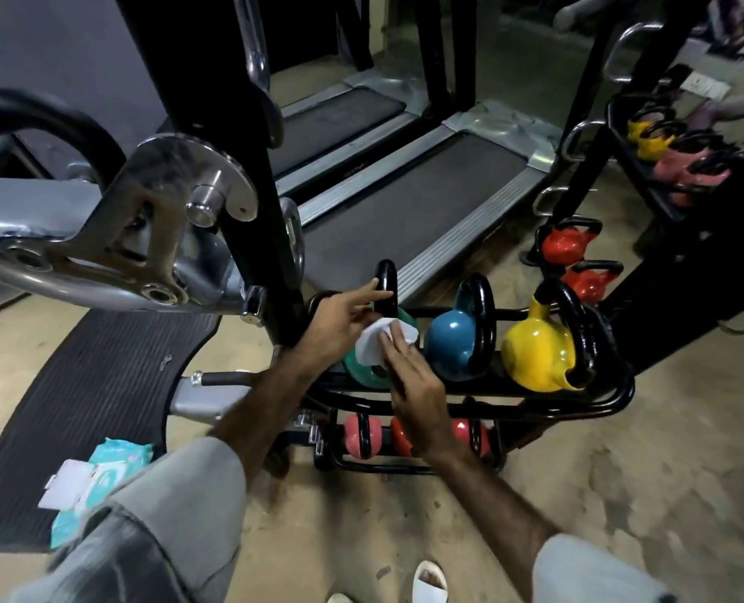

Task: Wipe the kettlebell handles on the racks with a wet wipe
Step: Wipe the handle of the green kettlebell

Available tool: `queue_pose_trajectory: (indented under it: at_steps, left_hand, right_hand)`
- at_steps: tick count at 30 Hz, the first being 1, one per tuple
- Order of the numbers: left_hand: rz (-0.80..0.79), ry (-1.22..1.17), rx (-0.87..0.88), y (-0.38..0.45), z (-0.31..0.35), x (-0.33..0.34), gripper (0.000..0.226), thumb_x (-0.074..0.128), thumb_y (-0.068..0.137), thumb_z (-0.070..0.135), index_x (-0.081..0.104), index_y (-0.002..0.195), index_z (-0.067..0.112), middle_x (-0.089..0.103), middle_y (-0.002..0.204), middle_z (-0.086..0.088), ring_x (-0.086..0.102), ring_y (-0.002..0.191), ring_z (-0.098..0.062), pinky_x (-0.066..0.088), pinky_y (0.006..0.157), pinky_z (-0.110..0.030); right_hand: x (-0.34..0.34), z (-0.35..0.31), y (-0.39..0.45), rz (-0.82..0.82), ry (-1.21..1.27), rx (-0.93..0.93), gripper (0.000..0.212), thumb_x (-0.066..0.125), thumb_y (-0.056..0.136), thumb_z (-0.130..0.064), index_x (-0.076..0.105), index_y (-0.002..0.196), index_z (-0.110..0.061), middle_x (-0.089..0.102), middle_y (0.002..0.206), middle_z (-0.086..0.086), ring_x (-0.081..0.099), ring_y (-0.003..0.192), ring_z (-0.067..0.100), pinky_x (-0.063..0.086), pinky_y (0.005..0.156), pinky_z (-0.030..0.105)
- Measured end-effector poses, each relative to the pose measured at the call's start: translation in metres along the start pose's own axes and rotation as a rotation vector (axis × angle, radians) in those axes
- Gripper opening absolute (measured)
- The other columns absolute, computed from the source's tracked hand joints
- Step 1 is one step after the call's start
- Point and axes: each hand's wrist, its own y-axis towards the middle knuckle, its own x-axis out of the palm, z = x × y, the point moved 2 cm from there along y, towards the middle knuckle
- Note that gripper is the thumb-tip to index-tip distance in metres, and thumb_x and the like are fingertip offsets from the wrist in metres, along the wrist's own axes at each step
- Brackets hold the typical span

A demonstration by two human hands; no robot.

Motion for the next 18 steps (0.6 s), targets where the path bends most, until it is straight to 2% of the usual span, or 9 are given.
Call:
queue_pose_trajectory:
  at_steps: [2, 4, 6, 8, 9, 11, 13, 15, 18]
  left_hand:
    - [0.121, -0.152, -0.076, -0.009, -0.002, 0.007, 0.042, 0.067, 0.083, 0.002, 0.061, 0.124, 0.008, 0.060, 0.129, -0.007, 0.058, 0.118, -0.016, 0.047, 0.097, -0.021]
    - [0.186, -0.256, -0.120, -0.016, -0.002, 0.011, 0.039, 0.068, 0.083, 0.006, 0.062, 0.122, 0.005, 0.066, 0.119, -0.006, 0.062, 0.111, -0.012, 0.049, 0.095, -0.020]
    - [0.200, -0.253, -0.141, -0.021, -0.002, 0.010, 0.035, 0.068, 0.084, 0.009, 0.064, 0.119, 0.005, 0.068, 0.112, -0.001, 0.063, 0.100, 0.002, 0.048, 0.088, -0.014]
    - [0.206, -0.209, -0.172, -0.023, -0.004, 0.011, 0.037, 0.072, 0.081, 0.016, 0.066, 0.117, 0.008, 0.068, 0.109, 0.006, 0.061, 0.090, 0.013, 0.046, 0.085, -0.009]
    - [0.204, -0.188, -0.180, -0.024, -0.005, 0.012, 0.040, 0.075, 0.079, 0.020, 0.066, 0.117, 0.011, 0.067, 0.110, 0.006, 0.062, 0.092, 0.012, 0.046, 0.087, -0.010]
    - [0.202, -0.107, -0.170, -0.029, -0.008, 0.013, 0.046, 0.079, 0.073, 0.028, 0.067, 0.117, 0.019, 0.068, 0.114, 0.004, 0.064, 0.100, 0.003, 0.047, 0.093, -0.017]
    - [0.206, 0.039, -0.110, -0.036, -0.009, 0.013, 0.049, 0.079, 0.071, 0.037, 0.067, 0.116, 0.023, 0.069, 0.113, 0.005, 0.063, 0.103, 0.001, 0.047, 0.095, -0.020]
    - [0.207, 0.215, -0.008, -0.041, -0.007, 0.012, 0.046, 0.075, 0.074, 0.043, 0.068, 0.114, 0.023, 0.071, 0.110, 0.004, 0.065, 0.099, -0.004, 0.051, 0.089, -0.024]
    - [0.247, 0.388, 0.136, -0.042, 0.000, 0.007, 0.037, 0.074, 0.077, 0.040, 0.072, 0.106, 0.018, 0.072, 0.102, 0.003, 0.066, 0.090, -0.011, 0.054, 0.080, -0.028]
  right_hand:
    - [0.004, -0.005, 0.005, 0.061, 0.228, 0.275, 0.048, 0.047, 0.101, -0.015, 0.037, 0.148, -0.019, 0.049, 0.146, 0.004, 0.049, 0.130, 0.008, 0.043, 0.107, 0.026]
    - [0.001, -0.004, 0.023, 0.109, 0.248, 0.398, 0.044, 0.045, 0.101, -0.027, 0.043, 0.145, -0.021, 0.065, 0.127, 0.008, 0.064, 0.108, 0.015, 0.053, 0.093, 0.031]
    - [-0.006, -0.001, 0.049, 0.061, 0.234, 0.376, 0.042, 0.047, 0.101, -0.026, 0.047, 0.142, -0.022, 0.064, 0.129, 0.006, 0.064, 0.109, 0.019, 0.051, 0.094, 0.030]
    - [-0.014, 0.004, 0.077, -0.038, 0.242, 0.327, 0.037, 0.050, 0.101, -0.021, 0.054, 0.138, -0.021, 0.051, 0.143, -0.003, 0.052, 0.123, 0.003, 0.041, 0.104, 0.016]
    - [-0.017, 0.008, 0.090, -0.086, 0.244, 0.329, 0.036, 0.051, 0.100, -0.020, 0.056, 0.136, -0.021, 0.048, 0.145, -0.007, 0.047, 0.122, -0.007, 0.036, 0.105, 0.009]
    - [-0.023, 0.014, 0.105, -0.158, 0.265, 0.333, 0.035, 0.051, 0.100, -0.022, 0.058, 0.134, -0.024, 0.049, 0.144, -0.012, 0.044, 0.119, -0.016, 0.034, 0.107, 0.009]
    - [-0.029, 0.014, 0.103, -0.201, 0.265, 0.312, 0.035, 0.051, 0.100, -0.025, 0.058, 0.134, -0.027, 0.046, 0.145, -0.018, 0.044, 0.125, -0.011, 0.034, 0.108, 0.011]
    - [-0.032, 0.014, 0.090, -0.237, 0.249, 0.263, 0.034, 0.052, 0.100, -0.028, 0.059, 0.133, -0.028, 0.044, 0.145, -0.021, 0.043, 0.128, -0.009, 0.033, 0.107, 0.008]
    - [-0.032, 0.016, 0.083, -0.260, 0.210, 0.193, 0.031, 0.054, 0.099, -0.026, 0.064, 0.128, -0.026, 0.048, 0.143, -0.018, 0.044, 0.128, -0.009, 0.033, 0.106, 0.008]
